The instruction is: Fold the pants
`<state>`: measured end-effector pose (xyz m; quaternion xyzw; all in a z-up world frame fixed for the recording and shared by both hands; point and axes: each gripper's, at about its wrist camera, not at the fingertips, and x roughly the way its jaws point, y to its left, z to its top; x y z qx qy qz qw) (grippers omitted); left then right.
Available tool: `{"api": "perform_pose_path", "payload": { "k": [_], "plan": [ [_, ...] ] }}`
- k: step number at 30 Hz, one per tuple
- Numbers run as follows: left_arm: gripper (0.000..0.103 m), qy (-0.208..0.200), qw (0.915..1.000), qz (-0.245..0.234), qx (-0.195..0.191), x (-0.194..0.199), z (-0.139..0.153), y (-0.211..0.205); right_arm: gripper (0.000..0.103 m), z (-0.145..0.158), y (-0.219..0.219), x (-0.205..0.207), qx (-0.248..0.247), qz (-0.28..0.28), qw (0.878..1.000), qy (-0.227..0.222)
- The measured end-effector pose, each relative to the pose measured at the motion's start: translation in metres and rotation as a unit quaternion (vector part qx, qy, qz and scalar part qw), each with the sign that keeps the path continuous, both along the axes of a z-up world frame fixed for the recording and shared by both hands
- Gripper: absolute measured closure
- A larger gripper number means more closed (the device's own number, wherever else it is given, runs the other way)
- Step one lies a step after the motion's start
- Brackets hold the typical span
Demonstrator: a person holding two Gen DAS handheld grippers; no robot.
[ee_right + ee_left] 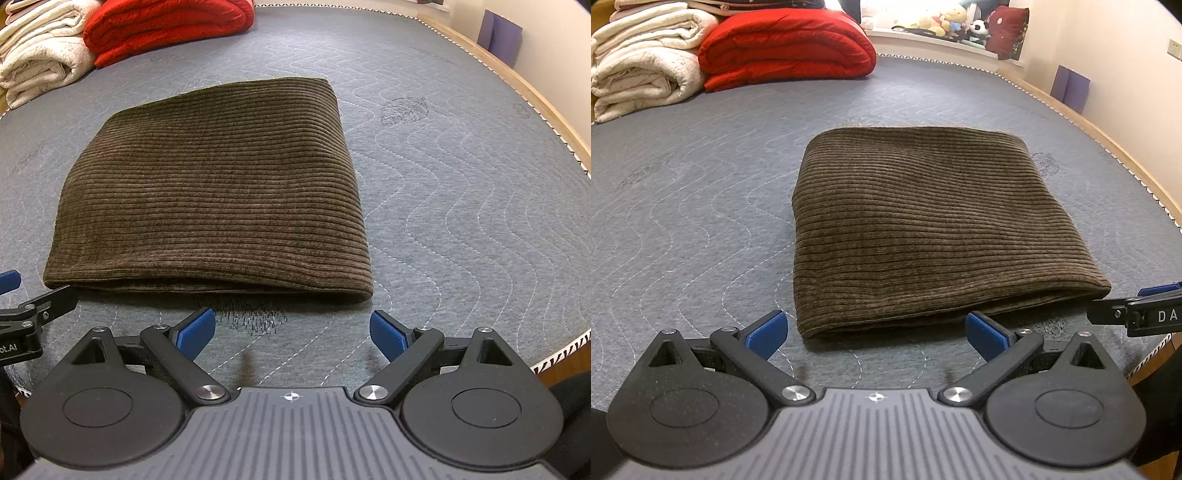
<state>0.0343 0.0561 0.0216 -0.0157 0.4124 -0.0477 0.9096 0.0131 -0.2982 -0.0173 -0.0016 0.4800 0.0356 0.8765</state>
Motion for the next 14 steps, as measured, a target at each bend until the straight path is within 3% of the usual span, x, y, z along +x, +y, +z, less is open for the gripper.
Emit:
{"api": "perform_pose_path", "payload": {
  "k": [14],
  "plan": [
    [0.0, -0.004, 1.0, -0.002, -0.001, -0.0008, -0.0002, 0.0008, 0.012, -0.0001, -0.0003, 0.0, 0.0, 0.002, 1.0, 0.0]
  ]
}}
